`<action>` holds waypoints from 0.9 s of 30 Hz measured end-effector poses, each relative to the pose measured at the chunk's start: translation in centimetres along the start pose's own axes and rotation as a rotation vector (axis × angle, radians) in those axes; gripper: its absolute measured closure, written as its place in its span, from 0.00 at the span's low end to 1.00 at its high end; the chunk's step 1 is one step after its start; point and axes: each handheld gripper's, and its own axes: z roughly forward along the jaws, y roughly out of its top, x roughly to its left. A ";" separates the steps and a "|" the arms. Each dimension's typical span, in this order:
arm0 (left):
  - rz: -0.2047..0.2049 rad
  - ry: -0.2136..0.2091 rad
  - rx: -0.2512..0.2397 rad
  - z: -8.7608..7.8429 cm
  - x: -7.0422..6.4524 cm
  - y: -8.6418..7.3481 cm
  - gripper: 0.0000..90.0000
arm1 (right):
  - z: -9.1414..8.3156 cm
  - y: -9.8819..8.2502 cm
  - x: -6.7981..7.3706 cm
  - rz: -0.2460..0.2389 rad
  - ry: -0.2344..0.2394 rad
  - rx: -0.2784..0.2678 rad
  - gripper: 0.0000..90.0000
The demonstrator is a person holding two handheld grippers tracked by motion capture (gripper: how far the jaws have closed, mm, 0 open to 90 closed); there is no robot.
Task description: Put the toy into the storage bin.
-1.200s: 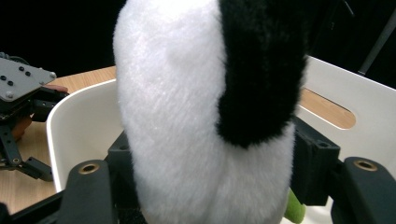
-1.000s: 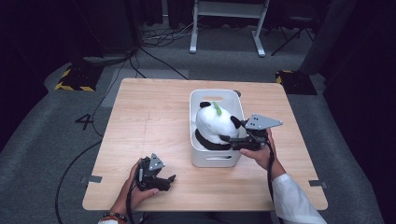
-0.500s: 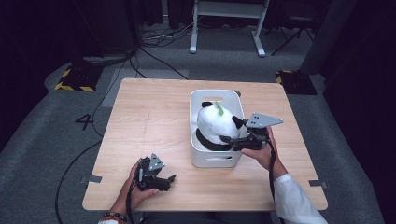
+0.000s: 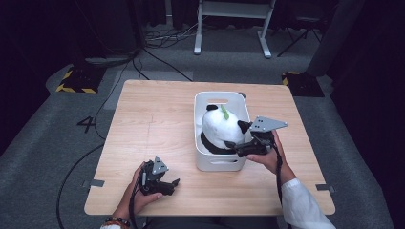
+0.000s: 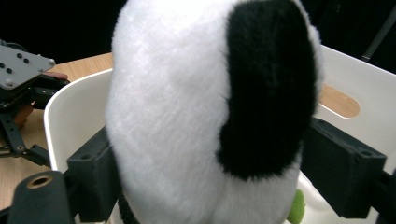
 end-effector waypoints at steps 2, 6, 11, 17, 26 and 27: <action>0.000 0.000 -0.001 0.0 0.0 0.0 0.17 | -0.5 0.2 -0.1 0.008 0.003 -0.030 0.18; -0.001 0.000 -0.001 0.0 0.0 0.0 0.17 | -1.2 0.7 -0.1 0.016 0.017 -0.053 0.19; 0.000 0.000 -0.002 0.0 0.0 0.0 0.17 | -1.3 0.9 0.2 0.002 0.006 -0.046 0.20; -0.001 0.000 -0.001 0.0 0.0 0.0 0.17 | -1.4 0.9 0.1 -0.002 0.000 -0.041 0.20; 0.000 0.001 -0.002 0.0 0.0 0.0 0.17 | -2.4 1.1 0.0 -0.022 -0.033 -0.025 0.22; 0.000 0.001 -0.002 0.0 0.0 0.0 0.17 | -2.6 1.1 0.0 -0.022 -0.034 -0.030 0.22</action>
